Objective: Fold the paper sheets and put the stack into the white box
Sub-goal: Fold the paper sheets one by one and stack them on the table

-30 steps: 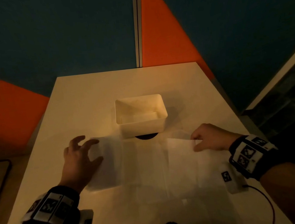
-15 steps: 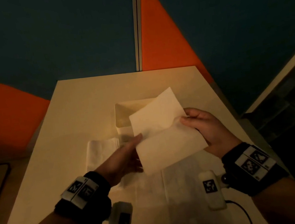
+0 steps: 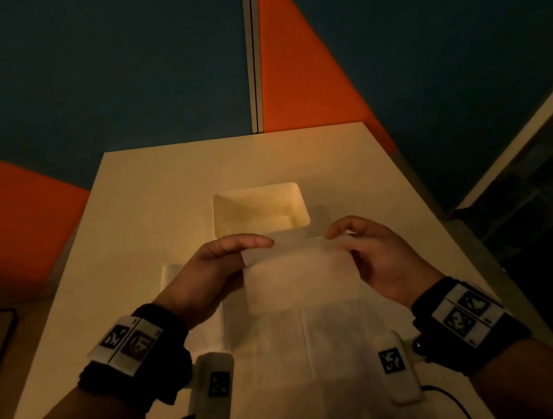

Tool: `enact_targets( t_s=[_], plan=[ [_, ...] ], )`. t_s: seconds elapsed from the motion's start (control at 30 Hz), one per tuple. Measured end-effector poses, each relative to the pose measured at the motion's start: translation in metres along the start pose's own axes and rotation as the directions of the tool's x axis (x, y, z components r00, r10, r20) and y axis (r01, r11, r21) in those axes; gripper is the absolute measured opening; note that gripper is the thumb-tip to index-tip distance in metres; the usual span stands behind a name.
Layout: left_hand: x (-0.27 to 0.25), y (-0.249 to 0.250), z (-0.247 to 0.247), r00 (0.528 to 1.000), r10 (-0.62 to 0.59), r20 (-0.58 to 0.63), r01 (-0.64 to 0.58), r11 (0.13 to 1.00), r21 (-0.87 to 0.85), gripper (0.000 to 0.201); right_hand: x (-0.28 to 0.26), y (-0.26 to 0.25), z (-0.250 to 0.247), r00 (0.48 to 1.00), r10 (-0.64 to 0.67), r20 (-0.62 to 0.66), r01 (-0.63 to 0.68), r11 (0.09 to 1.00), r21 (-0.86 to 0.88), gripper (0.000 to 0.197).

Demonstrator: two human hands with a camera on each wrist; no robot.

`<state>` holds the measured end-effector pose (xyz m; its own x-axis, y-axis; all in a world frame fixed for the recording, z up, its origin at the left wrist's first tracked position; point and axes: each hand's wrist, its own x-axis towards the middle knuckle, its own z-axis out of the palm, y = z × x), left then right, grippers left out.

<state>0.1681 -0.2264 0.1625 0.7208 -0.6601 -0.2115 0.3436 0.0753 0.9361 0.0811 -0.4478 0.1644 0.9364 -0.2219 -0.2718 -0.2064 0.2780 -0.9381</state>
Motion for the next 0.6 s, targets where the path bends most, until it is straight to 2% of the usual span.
enact_targets(
  t_s=[0.1, 0.17, 0.27, 0.5, 0.6],
  plan=[
    [-0.002, 0.006, -0.012, 0.990, -0.046, 0.135, 0.048, 0.999, -0.012, 0.028, -0.001, -0.009, -0.003, 1.000, -0.010, 0.030, 0.013, 0.995, -0.099, 0.023],
    [-0.003, 0.009, -0.017, 0.973, -0.073, 0.218, 0.081, 0.996, -0.025, 0.040, 0.000, -0.016, -0.002, 0.998, -0.027, 0.055, 0.034, 0.988, -0.147, 0.023],
    [-0.004, 0.013, -0.014, 0.950, -0.106, 0.295, 0.108, 0.994, 0.007, 0.050, 0.004, -0.026, 0.002, 0.990, -0.018, 0.142, 0.058, 0.958, -0.280, 0.025],
    [0.001, 0.011, 0.004, 0.958, -0.162, 0.238, 0.115, 0.973, 0.202, 0.034, 0.017, -0.037, 0.027, 0.912, 0.050, 0.406, 0.173, 0.851, -0.495, 0.031],
    [0.000, 0.009, 0.004, 0.982, -0.122, 0.147, 0.083, 0.966, 0.245, 0.032, 0.024, -0.031, 0.032, 0.911, 0.059, 0.409, 0.139, 0.888, -0.438, 0.026]
  ],
)
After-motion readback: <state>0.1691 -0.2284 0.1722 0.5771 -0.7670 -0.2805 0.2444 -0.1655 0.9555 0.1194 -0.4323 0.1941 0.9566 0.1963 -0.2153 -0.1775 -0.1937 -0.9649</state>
